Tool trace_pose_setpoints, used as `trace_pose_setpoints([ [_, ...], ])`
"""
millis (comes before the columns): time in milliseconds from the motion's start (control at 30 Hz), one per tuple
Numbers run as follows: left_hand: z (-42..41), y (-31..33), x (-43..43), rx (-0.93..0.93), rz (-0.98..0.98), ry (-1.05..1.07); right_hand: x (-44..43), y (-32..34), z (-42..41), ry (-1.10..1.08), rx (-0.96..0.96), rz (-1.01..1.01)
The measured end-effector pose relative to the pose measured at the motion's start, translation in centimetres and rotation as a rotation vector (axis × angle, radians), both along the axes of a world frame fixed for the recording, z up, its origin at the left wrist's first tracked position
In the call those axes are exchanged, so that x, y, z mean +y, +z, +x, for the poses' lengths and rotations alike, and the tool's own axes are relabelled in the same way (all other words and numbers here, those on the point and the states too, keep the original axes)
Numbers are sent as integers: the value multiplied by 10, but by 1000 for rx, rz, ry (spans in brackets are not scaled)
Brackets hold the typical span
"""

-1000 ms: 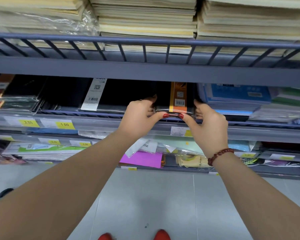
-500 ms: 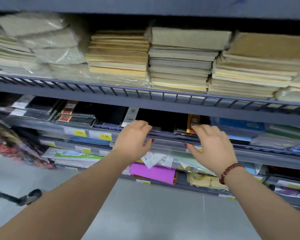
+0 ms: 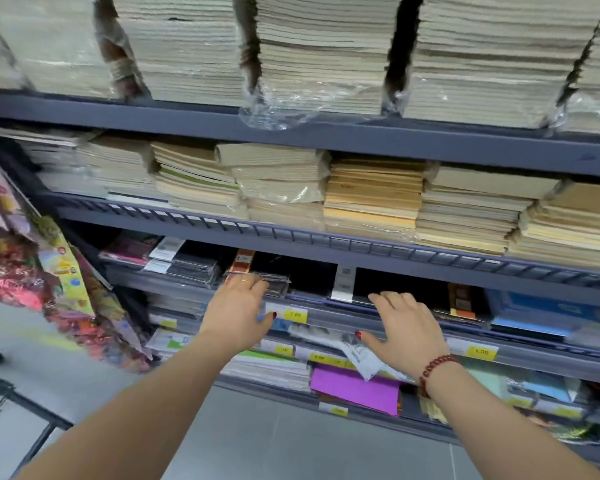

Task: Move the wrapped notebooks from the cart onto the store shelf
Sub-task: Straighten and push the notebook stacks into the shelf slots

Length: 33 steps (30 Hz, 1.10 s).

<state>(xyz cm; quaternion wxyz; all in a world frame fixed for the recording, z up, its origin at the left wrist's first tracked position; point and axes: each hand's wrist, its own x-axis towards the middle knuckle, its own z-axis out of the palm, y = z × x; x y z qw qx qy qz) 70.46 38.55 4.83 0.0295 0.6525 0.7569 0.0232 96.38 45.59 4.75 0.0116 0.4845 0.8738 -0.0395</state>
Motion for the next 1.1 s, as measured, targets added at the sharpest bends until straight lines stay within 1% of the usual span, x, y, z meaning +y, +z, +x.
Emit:
trace_pose_setpoints([
  [167, -70, -2, -4, -130, -25, -25, -13, -4, -76, -55, 21, -38],
  [267, -98, -12, 1, -299, -90, -75, -16, -12, -116, -119, 65, -88],
  [333, -104, -23, 7, -391, -129, -119, -13, -18, -137, -175, 130, -150],
  [400, -105, -34, 14, -433, -129, -141, -9, -25, -155, -244, 246, -217],
  [467, -106, -44, 24, -477, -92, -109, -4, -34, -167, -299, 369, -250],
  [533, -105, -50, 34, -533, -74, -48, 5, -45, -175, -327, 429, -261],
  [633, -104, -61, 47, -597, -54, 32, 19, -57, -186, -318, 434, -297],
  [733, -102, -72, 58, -670, 6, 115, 30, -67, -195, -316, 442, -321],
  [800, -104, -79, 66, -695, 36, 146, 37, -74, -199, -323, 480, -311],
  [900, -107, -86, 72, -689, 55, 140, 45, -84, -201, -364, 583, -309],
  [1000, -107, -92, 77, -708, 122, 127, 48, -91, -200, -398, 652, -310],
  [1100, -106, -93, 82, -709, 136, 156, 50, -96, -201, -434, 722, -289],
])
